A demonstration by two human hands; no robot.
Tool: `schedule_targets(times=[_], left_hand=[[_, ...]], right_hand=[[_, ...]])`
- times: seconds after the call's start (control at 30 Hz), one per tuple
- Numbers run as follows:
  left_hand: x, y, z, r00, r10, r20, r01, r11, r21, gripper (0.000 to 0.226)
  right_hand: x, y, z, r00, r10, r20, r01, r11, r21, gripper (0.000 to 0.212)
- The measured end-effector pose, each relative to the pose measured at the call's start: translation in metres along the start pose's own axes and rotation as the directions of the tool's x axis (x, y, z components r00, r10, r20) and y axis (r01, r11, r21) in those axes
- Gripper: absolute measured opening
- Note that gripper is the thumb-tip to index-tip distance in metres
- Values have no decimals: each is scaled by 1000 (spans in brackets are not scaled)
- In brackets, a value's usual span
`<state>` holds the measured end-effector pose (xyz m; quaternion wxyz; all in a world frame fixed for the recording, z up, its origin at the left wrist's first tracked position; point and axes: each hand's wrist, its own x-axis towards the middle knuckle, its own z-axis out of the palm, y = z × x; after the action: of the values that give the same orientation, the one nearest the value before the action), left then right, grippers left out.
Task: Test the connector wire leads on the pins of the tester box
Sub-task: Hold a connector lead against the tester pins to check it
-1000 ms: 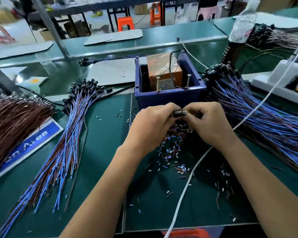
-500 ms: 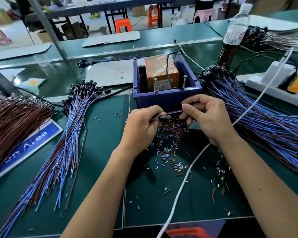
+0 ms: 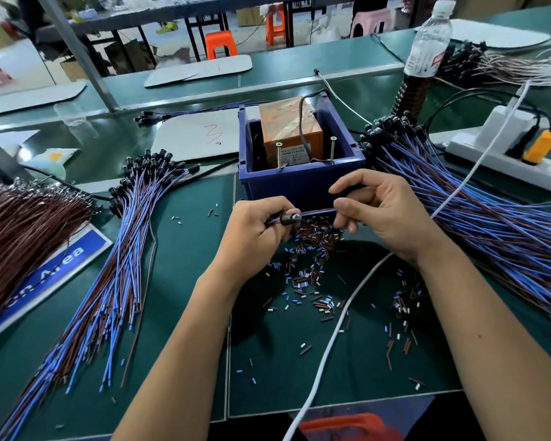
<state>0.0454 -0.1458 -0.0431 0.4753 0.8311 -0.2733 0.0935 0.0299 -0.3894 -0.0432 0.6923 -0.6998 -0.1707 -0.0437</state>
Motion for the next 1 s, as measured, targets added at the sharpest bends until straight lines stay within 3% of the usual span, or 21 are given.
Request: schedule_targets(times=[0.13, 0.37, 0.53, 0.63, 0.87, 1.0], left_hand=[[-1, -10, -20, 989, -62, -132, 45, 991, -124, 25], [0, -6, -13, 985, -31, -167, 2, 986, -168, 26], [-3, 6, 10, 995, 28, -99, -39, 992, -118, 22], [-1, 12, 19, 981, 64, -181, -85, 991, -106, 20], [-4, 21, 26, 835, 129, -535, -134, 991, 29, 17], [-3, 21, 23, 743, 130, -656, -135, 990, 43, 20]], right_hand=[[0, -4, -16, 988, -28, -152, 40, 996, 74, 11], [2, 2, 20, 999, 48, -20, -51, 982, -184, 23], [3, 4, 57, 988, 0, -153, 21, 991, 135, 13], [5, 1, 59, 975, 32, -219, 22, 970, 243, 17], [3, -3, 47, 959, 35, -280, 61, 944, 324, 19], [4, -4, 41, 958, -36, -283, 130, 938, 322, 18]])
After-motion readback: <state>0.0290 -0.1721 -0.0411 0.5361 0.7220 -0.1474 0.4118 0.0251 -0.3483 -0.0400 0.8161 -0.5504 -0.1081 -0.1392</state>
